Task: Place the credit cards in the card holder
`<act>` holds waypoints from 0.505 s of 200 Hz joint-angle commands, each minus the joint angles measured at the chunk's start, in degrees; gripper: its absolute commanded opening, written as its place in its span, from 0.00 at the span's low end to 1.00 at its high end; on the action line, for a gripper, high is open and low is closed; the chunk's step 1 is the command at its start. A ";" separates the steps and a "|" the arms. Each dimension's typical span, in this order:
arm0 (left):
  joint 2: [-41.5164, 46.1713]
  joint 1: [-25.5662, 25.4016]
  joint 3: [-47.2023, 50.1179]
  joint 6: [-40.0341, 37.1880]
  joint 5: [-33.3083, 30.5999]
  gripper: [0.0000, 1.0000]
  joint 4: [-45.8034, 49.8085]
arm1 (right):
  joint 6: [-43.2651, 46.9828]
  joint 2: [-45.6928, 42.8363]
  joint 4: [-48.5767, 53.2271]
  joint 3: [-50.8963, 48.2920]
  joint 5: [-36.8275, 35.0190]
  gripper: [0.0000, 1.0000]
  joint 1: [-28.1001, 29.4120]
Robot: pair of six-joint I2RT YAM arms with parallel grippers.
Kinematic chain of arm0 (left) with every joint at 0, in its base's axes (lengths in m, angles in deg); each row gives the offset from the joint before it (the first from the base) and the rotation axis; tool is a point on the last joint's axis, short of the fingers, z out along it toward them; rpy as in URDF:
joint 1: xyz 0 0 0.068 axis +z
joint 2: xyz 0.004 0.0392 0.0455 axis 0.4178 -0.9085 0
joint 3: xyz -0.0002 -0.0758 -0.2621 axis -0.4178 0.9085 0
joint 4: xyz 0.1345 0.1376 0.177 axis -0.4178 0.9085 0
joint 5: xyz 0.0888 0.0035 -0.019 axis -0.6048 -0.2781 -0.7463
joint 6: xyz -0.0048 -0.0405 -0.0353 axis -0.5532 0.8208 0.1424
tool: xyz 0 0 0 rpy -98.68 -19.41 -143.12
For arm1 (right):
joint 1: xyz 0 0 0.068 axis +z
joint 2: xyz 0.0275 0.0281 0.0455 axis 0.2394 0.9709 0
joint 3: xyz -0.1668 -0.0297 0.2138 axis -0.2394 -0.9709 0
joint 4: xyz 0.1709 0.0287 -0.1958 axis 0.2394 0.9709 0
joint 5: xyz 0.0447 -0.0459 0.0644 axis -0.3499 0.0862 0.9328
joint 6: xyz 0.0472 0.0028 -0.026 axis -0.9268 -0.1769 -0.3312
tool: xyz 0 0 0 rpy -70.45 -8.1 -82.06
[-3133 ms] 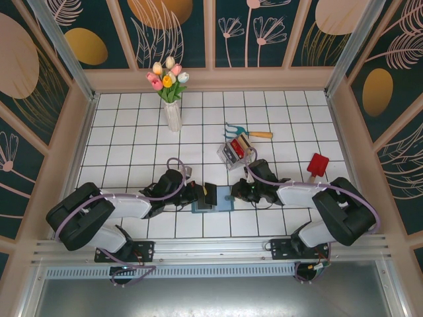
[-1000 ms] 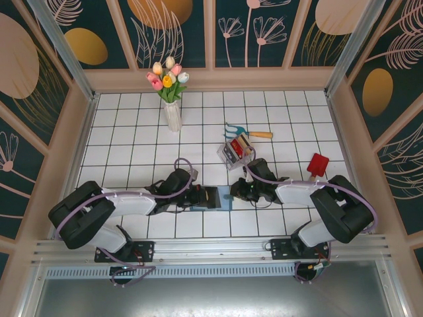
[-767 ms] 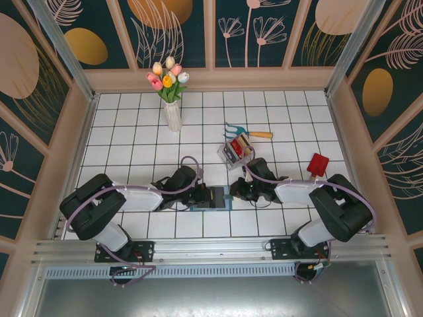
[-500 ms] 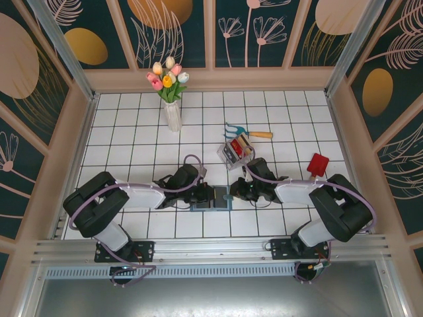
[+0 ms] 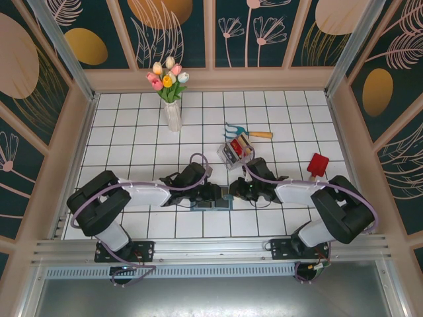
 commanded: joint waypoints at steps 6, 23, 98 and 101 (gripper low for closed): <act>6.22 -0.71 -1.63 -2.24 -8.57 0.48 8.86 | 2.59 -2.73 8.56 2.99 -6.61 0.30 0.74; 9.82 -0.72 -1.51 -2.99 -11.69 0.54 12.30 | 3.57 -4.20 11.96 4.81 -8.83 0.39 1.14; 14.81 6.16 6.11 0.33 -11.30 0.74 12.67 | 5.13 1.22 26.49 17.81 -23.03 0.70 12.21; 14.66 6.26 6.29 0.37 -10.97 0.75 12.28 | 4.85 1.89 27.20 18.34 -23.96 0.70 12.67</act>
